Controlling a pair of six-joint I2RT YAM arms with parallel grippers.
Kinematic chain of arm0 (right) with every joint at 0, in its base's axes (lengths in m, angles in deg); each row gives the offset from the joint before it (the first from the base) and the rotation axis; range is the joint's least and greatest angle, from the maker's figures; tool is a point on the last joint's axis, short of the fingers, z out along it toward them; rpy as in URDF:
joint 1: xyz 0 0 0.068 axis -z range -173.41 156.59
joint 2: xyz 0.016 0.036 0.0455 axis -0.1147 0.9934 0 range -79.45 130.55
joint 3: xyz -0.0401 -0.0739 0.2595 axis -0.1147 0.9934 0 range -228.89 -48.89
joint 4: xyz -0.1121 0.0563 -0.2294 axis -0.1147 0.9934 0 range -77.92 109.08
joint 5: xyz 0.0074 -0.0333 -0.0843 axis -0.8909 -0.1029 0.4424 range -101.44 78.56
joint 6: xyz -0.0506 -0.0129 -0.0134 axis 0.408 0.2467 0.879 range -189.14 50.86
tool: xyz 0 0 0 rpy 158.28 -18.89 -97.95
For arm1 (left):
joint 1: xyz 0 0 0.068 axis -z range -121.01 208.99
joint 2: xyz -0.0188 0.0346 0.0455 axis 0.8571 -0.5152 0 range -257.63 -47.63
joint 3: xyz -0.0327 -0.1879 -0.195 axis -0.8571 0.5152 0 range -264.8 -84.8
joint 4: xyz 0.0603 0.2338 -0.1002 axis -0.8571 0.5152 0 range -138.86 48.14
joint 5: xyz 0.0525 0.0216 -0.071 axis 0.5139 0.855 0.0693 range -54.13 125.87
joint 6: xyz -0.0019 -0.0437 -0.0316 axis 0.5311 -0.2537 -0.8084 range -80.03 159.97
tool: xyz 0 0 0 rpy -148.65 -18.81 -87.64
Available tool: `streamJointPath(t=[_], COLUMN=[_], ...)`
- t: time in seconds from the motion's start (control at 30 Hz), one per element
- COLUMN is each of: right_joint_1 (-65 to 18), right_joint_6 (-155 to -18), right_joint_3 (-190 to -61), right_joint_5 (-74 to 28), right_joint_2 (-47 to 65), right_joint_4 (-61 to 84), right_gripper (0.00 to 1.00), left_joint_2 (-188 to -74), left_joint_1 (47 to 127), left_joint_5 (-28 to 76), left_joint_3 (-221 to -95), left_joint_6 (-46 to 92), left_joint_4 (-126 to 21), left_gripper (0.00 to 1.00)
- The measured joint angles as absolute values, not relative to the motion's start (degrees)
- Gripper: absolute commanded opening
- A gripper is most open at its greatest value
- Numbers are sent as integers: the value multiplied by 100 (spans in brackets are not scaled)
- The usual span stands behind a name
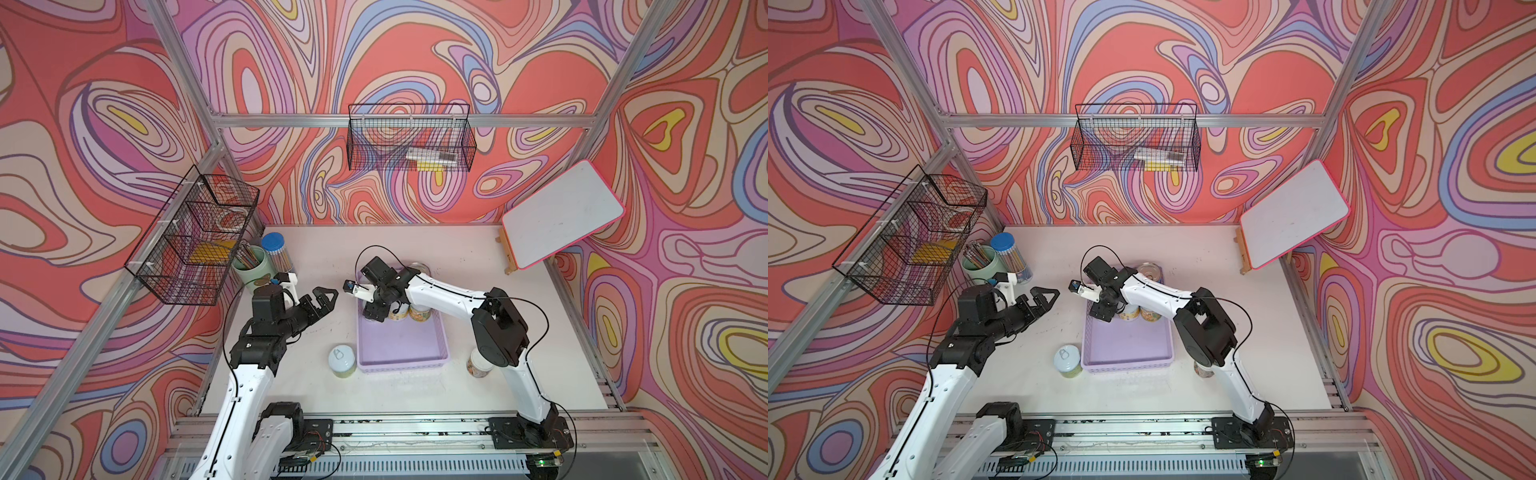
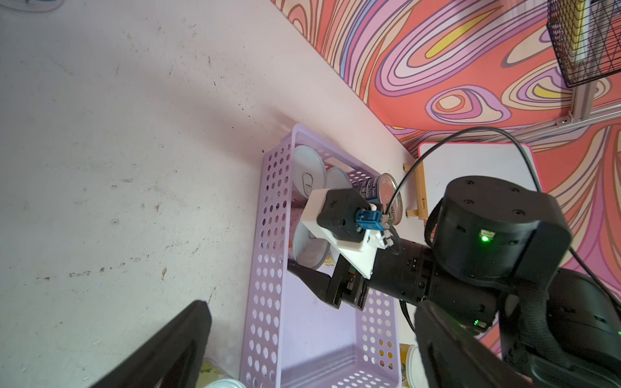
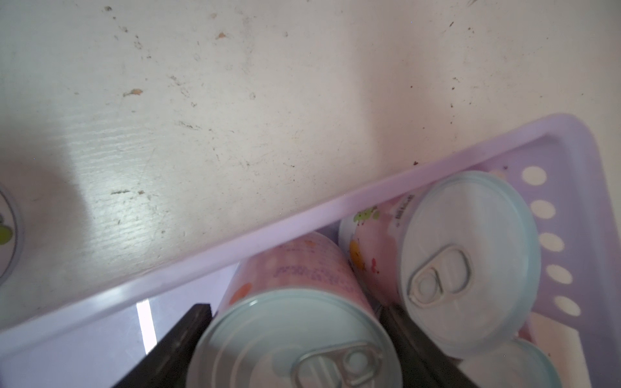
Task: Put the canned food in the basket
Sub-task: Place the canned food in the basket.
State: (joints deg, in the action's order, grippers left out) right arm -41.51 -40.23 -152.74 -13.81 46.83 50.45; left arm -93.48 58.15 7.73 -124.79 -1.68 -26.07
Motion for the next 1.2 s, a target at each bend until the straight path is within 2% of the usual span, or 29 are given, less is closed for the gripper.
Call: streamJointPath(t=[0.23,0.27,0.37,0.67,0.97,1.2], right_joint_1=[-4151,-4151,-4151,-4155,-4153,-4136], right_joint_6=[-4093,-4104,-4141,-4283,-4369,-4581], right_joint_3=[-15274,-15274,-15274,-15281,-15215,-14507], right_joint_5=[-1383,-1385,-1392,-1479,-1602,-1680], right_joint_2=[4683,4683,4685,4683,4622,3811], right_joint_4=[5043,5043,5043,5028,4960,4536], right_gripper=[64,69,72,97,98,98], left_joint_2=[-9348,-9345,-9348,-9348,-9304,-9225], left_joint_1=[5815,5815,5815,5815,5813,5815], left_joint_5=[773,773,773,773,843,943], left_joint_3=[-12479,-12479,-12479,-12479,-12481,-12503], left_joint_6=[-168,-168,-168,-152,36,348], left_joint_4=[-2607,-2607,-2607,-2596,-2398,-2065], left_gripper=[99,99,99,99,99,99])
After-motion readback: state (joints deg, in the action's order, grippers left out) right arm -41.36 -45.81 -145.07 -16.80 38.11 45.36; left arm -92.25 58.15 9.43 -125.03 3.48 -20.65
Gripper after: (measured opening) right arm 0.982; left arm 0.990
